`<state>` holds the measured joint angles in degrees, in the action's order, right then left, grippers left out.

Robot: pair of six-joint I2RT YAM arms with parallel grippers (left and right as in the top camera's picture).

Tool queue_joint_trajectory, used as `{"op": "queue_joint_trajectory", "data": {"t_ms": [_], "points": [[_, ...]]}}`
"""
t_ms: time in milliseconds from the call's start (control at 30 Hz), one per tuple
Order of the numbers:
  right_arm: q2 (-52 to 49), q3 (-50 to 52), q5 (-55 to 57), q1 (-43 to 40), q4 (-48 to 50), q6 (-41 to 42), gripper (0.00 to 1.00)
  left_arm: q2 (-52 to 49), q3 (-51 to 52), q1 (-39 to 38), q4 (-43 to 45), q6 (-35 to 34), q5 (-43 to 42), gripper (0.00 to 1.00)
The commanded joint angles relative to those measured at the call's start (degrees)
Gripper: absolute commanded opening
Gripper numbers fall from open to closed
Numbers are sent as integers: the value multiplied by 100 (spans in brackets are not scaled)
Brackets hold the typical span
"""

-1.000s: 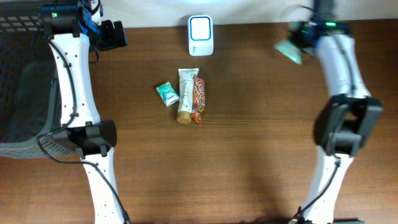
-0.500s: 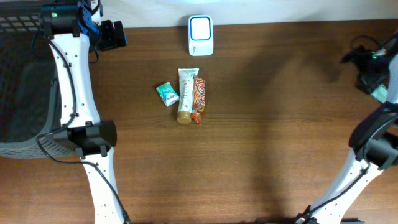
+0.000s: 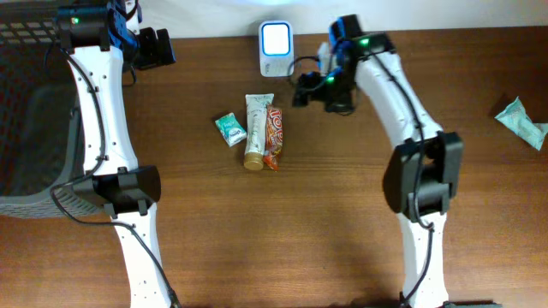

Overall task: Scan the item barcode
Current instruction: 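Reach the right gripper to the red candy bar and grasp it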

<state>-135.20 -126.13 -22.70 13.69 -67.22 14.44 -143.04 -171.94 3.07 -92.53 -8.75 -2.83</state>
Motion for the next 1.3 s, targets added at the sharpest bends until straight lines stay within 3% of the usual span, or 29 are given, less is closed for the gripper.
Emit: {"op": "queue_joint_trajectory", "data": {"t_ms": [0, 200, 300, 533, 600, 733, 800, 833, 933, 1067, 1100, 1167, 1267], "points": [[-291, -42, 192, 334, 212, 326, 83, -9, 37, 9, -4, 74, -44, 99], [-603, -39, 153, 765, 210, 457, 70, -9, 37, 9, -4, 74, -44, 99], [-758, -39, 13, 772, 195, 452, 69, -9, 37, 9, -4, 74, -44, 99], [-953, 264, -529, 778, 352, 450, 52, -9, 37, 9, -4, 74, -44, 99], [-953, 330, -621, 802, 404, 450, 46, -9, 37, 9, -4, 74, -44, 99], [-953, 334, -608, 861, 533, 452, 18, -9, 37, 9, -4, 74, -44, 99], [-953, 334, -605, 876, 544, 452, 11, -9, 37, 9, -4, 74, -42, 99], [-953, 334, -608, 892, 557, 452, 12, -9, 37, 9, -4, 74, -44, 99], [-953, 334, -448, 951, 570, 450, 43, -9, 37, 9, -4, 74, -44, 99], [-955, 337, -212, 1150, 575, 450, 44, -9, 37, 9, -4, 74, -44, 99], [-955, 337, -205, 1211, 597, 450, 34, -9, 37, 9, -4, 74, -44, 99], [-953, 334, -22, 1233, 601, 448, 4, -9, 37, 9, -4, 74, -44, 99], [-861, 234, 232, 1056, 424, 448, 4, -9, 37, 9, -4, 74, -44, 99]]}}
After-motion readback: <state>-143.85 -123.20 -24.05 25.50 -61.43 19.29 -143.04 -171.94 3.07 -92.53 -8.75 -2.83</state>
